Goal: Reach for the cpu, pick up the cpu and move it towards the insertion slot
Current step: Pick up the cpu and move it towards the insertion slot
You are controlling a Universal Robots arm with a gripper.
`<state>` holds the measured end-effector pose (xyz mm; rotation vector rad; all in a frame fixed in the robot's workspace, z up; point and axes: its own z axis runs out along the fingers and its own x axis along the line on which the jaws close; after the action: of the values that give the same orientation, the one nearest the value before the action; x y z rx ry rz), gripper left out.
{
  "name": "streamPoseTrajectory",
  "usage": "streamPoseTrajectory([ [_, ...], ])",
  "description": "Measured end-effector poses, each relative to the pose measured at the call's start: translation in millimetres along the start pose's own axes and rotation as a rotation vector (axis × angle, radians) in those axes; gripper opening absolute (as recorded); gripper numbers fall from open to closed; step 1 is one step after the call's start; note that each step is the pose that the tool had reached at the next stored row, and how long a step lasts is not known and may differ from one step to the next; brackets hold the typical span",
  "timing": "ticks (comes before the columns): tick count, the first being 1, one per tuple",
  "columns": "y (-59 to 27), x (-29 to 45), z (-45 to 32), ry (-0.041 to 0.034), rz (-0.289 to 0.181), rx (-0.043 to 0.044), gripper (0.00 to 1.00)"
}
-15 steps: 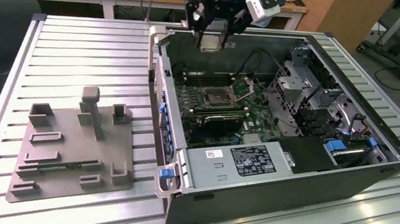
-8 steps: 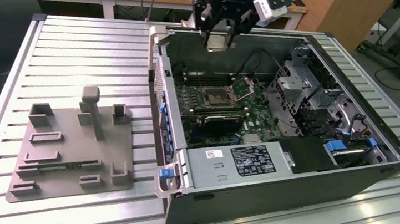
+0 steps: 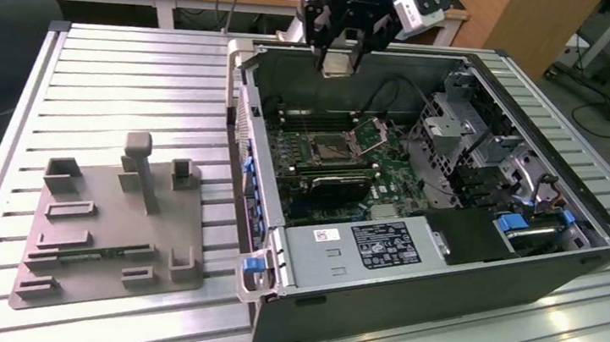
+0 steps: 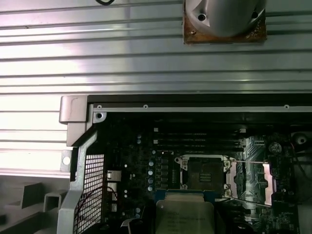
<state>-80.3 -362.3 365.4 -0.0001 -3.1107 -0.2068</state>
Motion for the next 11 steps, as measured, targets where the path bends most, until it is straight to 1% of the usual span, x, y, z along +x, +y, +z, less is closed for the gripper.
streamPoseTrajectory([
  [9, 4.4, -7.2, 2.4, 0.0001, 0.000, -0.0113, 0.55],
  [11, 5.5, -8.0, 3.1, 0.0000, 0.001, -0.0120, 0.55],
])
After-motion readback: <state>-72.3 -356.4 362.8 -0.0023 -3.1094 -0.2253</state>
